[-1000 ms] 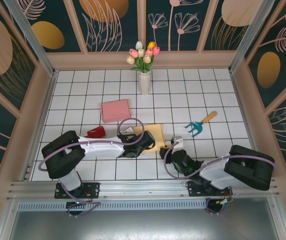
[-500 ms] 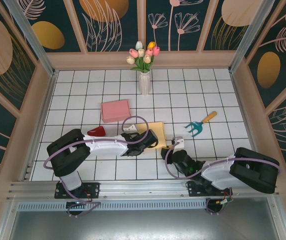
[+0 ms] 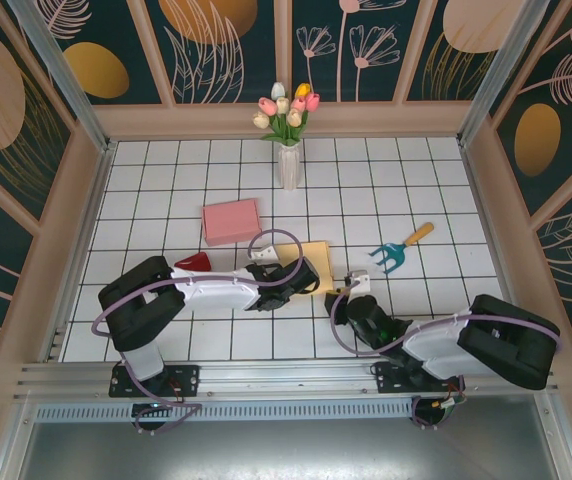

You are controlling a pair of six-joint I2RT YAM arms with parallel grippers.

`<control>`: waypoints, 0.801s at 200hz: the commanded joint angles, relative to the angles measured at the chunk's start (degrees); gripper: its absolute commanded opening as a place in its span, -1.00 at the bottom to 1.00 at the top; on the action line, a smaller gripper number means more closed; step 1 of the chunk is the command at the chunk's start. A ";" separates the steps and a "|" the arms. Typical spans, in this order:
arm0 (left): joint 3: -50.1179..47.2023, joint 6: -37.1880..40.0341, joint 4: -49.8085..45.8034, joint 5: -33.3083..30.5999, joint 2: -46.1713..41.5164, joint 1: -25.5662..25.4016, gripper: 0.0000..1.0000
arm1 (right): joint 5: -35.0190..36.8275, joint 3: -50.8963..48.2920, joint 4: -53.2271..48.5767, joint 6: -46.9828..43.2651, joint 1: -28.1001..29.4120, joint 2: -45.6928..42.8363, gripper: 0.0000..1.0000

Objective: Fold the paper box

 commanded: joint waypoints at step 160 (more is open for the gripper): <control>-5.21 8.83 -12.21 9.46 9.05 0.60 0.65 | -1.51 9.39 9.49 -4.48 -4.45 19.12 -0.34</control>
